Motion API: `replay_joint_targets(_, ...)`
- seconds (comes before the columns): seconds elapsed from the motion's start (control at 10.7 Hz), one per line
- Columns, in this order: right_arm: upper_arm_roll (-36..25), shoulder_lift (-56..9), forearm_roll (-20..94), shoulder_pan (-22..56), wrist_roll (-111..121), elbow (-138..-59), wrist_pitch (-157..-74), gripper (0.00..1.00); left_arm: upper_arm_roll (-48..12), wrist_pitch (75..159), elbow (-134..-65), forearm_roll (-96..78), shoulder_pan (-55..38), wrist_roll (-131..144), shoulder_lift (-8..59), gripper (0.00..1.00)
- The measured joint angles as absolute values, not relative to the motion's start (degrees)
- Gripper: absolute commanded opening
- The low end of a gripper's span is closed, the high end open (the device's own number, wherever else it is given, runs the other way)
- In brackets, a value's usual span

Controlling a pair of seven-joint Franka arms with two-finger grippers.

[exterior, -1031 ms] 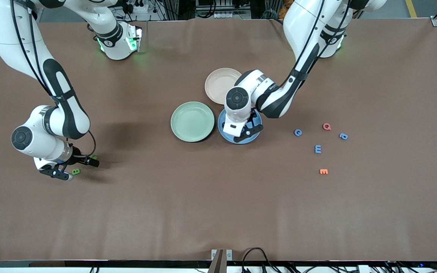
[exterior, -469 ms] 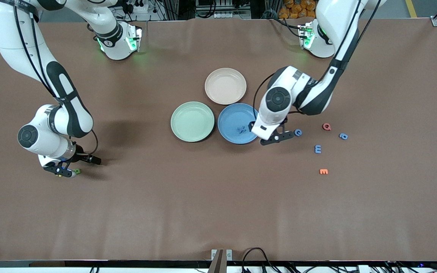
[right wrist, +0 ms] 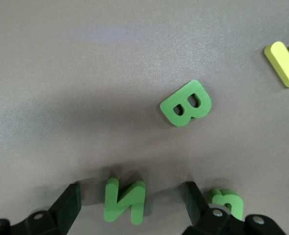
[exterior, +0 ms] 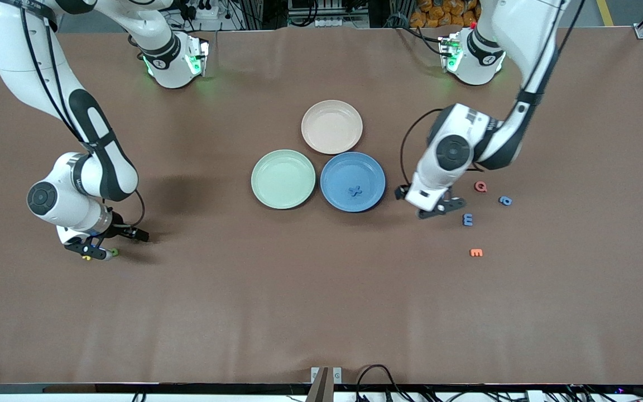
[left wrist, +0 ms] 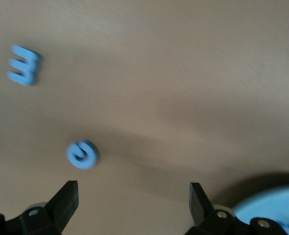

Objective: Sort letters by color into matching plates
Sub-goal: 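Release the X on the blue plate while the right gripper grasps the N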

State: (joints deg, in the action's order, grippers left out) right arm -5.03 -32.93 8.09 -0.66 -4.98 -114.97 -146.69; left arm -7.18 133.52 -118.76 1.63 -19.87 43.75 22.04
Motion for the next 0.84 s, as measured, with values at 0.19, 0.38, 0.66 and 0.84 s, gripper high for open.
replay_joint_targets(0.19,-4.95,-32.72,8.09,-0.60,-4.98,-115.31,-146.75,0.91,-7.09,133.56,-119.13,1.63,-14.02,42.97,20.28,1.00)
replay_joint_targets(0.38,-4.89,-32.59,8.09,-0.51,-4.98,-115.52,-146.75,0.64,-7.04,133.57,-119.46,1.63,-8.17,40.85,17.79,1.00)
replay_joint_targets(0.66,-4.80,-31.76,8.08,-0.41,-4.98,-116.31,-146.76,0.38,-7.05,132.75,-120.09,1.63,-1.25,36.67,14.41,1.00)
replay_joint_targets(0.84,-4.59,-31.00,8.08,-0.31,-4.99,-116.64,-146.75,0.22,-7.07,129.67,-120.56,1.63,1.37,35.70,13.28,1.00)
